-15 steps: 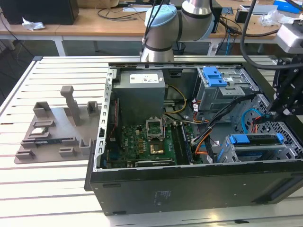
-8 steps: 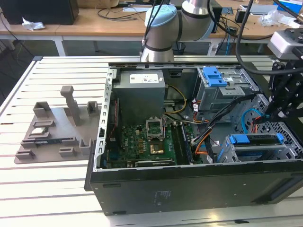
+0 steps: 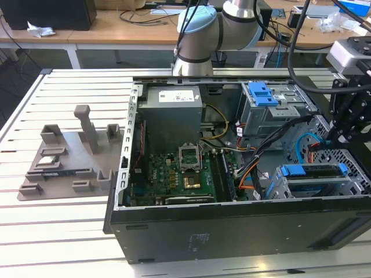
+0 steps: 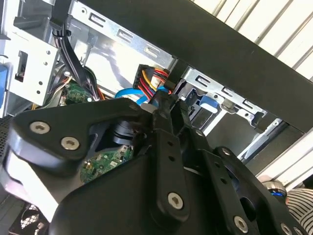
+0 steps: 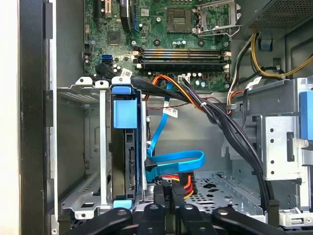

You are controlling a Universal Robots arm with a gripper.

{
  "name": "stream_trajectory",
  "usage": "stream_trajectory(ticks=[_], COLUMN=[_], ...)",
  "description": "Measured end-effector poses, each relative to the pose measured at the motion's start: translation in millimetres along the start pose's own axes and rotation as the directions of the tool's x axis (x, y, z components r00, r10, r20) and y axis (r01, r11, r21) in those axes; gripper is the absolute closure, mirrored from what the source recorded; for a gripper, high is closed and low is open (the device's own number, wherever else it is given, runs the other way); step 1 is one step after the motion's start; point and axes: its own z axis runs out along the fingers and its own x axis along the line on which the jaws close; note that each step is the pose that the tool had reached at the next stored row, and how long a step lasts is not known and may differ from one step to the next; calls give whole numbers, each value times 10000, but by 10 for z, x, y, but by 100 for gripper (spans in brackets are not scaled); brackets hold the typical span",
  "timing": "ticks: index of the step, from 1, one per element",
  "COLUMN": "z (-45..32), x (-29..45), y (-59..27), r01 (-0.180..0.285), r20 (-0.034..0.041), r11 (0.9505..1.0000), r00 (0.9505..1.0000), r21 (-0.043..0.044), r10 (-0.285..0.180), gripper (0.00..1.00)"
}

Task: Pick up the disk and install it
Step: 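Insert the first disk wire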

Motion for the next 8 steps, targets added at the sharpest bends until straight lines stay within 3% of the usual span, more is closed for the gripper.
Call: stream_trajectory(ticks=[4,6,8], z=[7,5,3], x=[1,39,125], y=[0,3,13], r01=[0,-3,0], r20=[0,-1,0], r11=[10000,10000,10000], r00=[10000,10000,10000], r21=[0,1,0], r10=[0,3,0], gripper=[83,83,83])
